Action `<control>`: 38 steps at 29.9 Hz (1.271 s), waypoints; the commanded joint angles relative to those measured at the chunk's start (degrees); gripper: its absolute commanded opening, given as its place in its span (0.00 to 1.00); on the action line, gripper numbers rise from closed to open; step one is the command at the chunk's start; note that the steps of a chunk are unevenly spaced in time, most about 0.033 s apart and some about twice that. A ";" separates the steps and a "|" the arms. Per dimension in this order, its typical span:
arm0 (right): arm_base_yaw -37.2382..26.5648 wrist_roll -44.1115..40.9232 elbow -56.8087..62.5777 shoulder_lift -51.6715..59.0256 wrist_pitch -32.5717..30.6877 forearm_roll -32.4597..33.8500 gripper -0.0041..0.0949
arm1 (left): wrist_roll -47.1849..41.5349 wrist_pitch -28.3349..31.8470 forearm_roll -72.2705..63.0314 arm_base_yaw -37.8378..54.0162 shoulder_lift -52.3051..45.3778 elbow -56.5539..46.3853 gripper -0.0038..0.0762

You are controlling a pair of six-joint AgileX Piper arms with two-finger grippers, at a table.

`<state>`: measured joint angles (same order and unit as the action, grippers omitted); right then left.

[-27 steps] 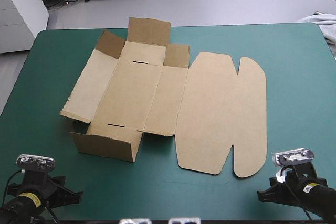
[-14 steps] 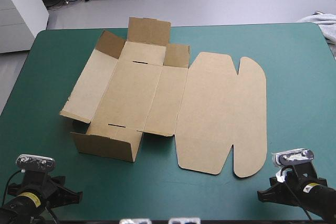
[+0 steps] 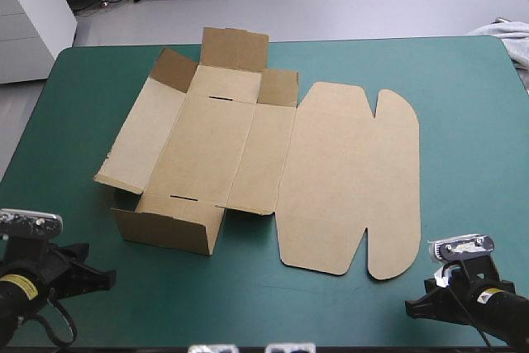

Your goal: Fold the box

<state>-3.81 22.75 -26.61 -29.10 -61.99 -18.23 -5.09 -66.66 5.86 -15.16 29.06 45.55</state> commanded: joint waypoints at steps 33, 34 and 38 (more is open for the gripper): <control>0.12 0.04 -1.35 -0.36 1.86 -0.85 0.02 | 14.78 3.21 -14.29 17.88 63.23 56.78 0.04; 0.12 0.04 -1.35 -0.36 1.86 -0.85 0.02 | 16.19 2.92 -16.72 19.71 64.06 57.12 0.04; 0.12 0.04 -1.35 -0.36 1.86 -0.85 0.02 | 19.91 1.69 -24.37 26.79 67.10 57.26 0.04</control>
<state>-3.81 22.70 -26.61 -29.10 -61.99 -18.06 12.51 -65.84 -12.41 7.76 97.00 100.75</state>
